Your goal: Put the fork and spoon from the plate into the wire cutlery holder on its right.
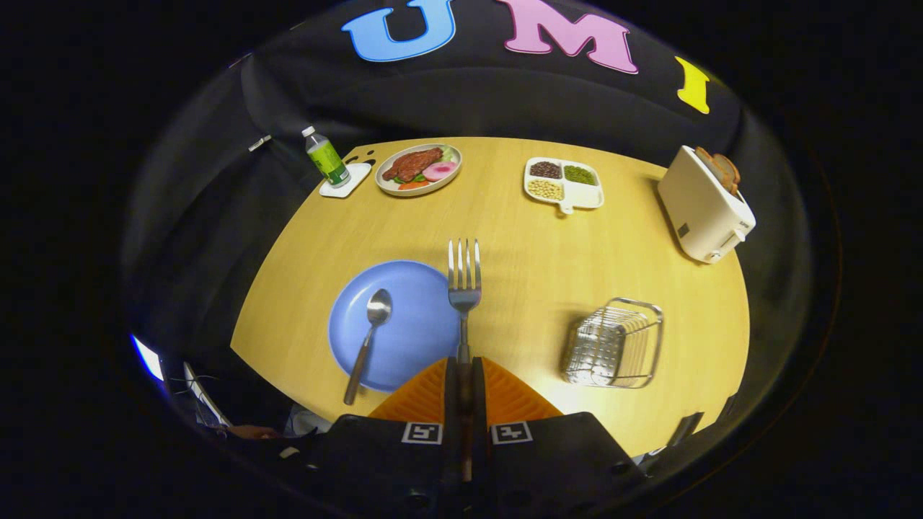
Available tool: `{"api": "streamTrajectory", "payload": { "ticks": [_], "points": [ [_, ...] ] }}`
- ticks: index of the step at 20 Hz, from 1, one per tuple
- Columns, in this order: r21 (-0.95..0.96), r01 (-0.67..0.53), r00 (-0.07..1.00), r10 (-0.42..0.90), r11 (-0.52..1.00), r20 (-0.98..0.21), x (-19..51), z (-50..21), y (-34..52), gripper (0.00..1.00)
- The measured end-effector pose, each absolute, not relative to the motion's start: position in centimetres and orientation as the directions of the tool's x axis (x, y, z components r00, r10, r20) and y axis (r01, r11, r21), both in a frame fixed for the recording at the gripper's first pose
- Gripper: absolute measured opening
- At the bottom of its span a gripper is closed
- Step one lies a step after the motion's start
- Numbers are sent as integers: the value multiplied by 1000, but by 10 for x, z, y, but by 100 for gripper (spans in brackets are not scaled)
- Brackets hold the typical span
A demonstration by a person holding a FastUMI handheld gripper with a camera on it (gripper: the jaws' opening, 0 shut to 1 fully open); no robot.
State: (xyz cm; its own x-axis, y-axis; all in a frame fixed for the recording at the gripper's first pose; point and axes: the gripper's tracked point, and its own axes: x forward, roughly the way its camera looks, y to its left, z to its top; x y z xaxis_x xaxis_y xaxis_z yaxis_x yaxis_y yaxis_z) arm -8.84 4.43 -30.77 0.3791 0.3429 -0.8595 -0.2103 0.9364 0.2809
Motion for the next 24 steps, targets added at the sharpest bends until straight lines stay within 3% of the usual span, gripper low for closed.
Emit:
{"api": "streamTrajectory", "payload": {
  "ticks": [9, 20, 24],
  "points": [
    [197, -293, 141, 246, 936, -959, -127, -324, -82, 10],
    [241, -236, -129, 216, 941, -968, -110, -361, -95, 11],
    [241, -221, -150, 211, 945, -966, -98, -371, -92, 12]
  ]
}}
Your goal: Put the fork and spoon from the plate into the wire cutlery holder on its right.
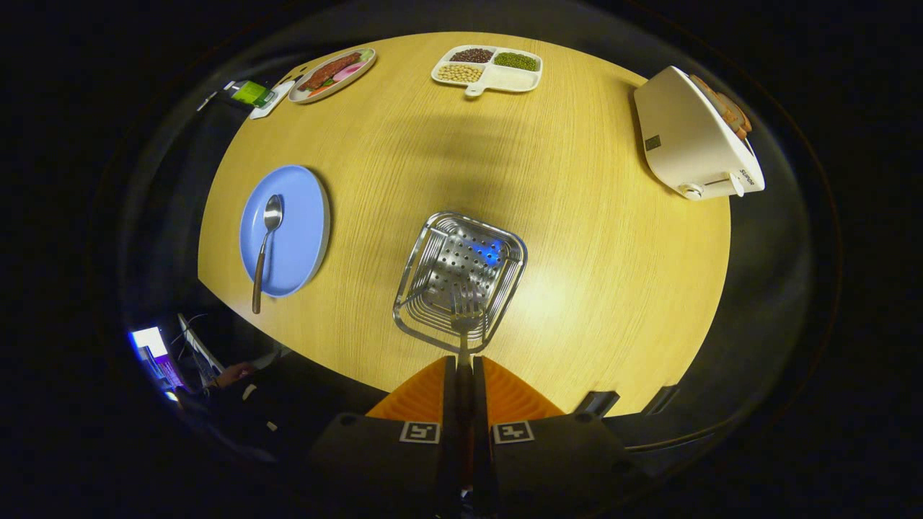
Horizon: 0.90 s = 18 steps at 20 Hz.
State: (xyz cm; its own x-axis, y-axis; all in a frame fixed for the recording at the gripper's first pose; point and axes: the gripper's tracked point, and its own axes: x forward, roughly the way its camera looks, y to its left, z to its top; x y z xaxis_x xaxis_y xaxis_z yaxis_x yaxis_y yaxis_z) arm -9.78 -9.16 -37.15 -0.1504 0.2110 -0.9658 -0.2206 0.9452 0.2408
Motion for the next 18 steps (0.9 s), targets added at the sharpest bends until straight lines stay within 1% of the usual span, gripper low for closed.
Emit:
{"api": "streamTrajectory", "payload": {
  "ticks": [6, 11, 14, 18],
  "points": [
    [225, -204, -100, 209, 953, -973, -87, -383, -85, 12],
    [206, -184, -24, 205, 961, -978, -79, -381, -87, 15],
    [211, -163, 54, 222, 964, -974, -67, -375, -85, 18],
    [248, -146, 149, 269, 958, -952, -56, -350, -68, 20]
  ]
}}
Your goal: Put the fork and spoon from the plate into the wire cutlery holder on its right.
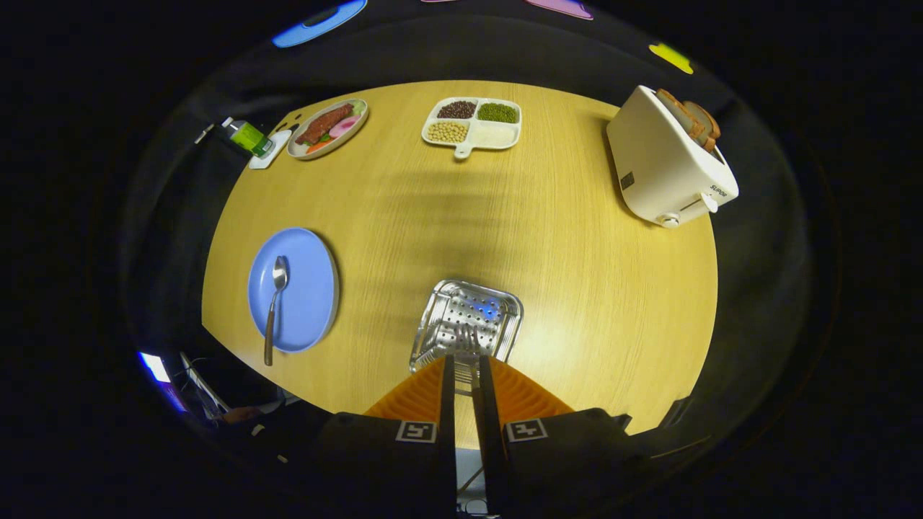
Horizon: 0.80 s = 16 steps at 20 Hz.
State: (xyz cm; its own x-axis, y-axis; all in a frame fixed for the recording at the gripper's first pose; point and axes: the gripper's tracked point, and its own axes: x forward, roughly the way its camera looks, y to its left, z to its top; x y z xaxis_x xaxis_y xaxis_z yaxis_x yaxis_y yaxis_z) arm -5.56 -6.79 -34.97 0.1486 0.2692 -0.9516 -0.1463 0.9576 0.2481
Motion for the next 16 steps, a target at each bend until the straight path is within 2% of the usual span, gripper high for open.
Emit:
{"api": "streamTrajectory", "payload": {
  "ticks": [3, 5, 6, 11, 12, 16],
  "points": [
    [311, -149, 198, 337, 938, -921, -53, -325, -33, 25],
    [358, -170, 214, 390, 918, -896, -57, -312, 0, 32],
    [382, -182, 218, 416, 906, -883, -60, -307, 19, 40],
    [514, -206, 188, 549, 833, -815, -85, -299, 125, 47],
    [522, -215, 172, 558, 826, -812, -91, -302, 139, 50],
    [512, -242, 123, 550, 824, -826, -108, -329, 195, 52]
  ]
}}
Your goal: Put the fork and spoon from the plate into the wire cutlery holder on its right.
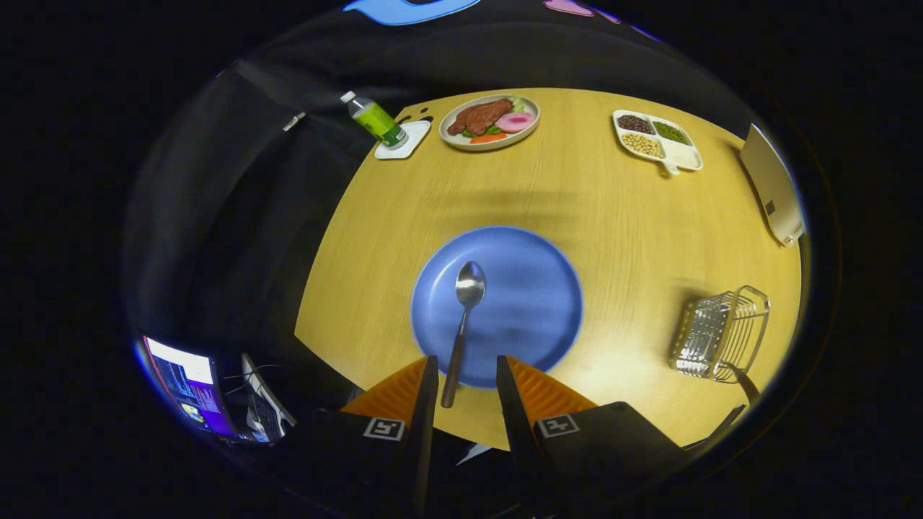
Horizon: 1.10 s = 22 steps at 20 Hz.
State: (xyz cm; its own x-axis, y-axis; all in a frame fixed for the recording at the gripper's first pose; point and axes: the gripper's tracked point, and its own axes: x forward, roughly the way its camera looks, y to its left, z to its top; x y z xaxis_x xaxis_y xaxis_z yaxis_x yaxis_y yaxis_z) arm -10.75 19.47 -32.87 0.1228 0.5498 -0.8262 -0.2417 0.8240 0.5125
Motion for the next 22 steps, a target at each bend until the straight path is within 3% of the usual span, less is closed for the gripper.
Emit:
{"api": "streamTrajectory", "payload": {
  "ticks": [12, 15, 17, 18, 22],
  "points": [
    [377, -279, 26, 400, 883, -916, -129, -419, 246, 51],
    [332, -304, 28, 357, 893, -934, -127, -431, 240, 39],
    [342, -296, 22, 364, 892, -931, -126, -431, 236, 16],
    [360, -288, 10, 378, 888, -926, -128, -429, 235, 12],
    [412, -250, 17, 429, 876, -903, -124, -415, 231, 12]
  ]
}}
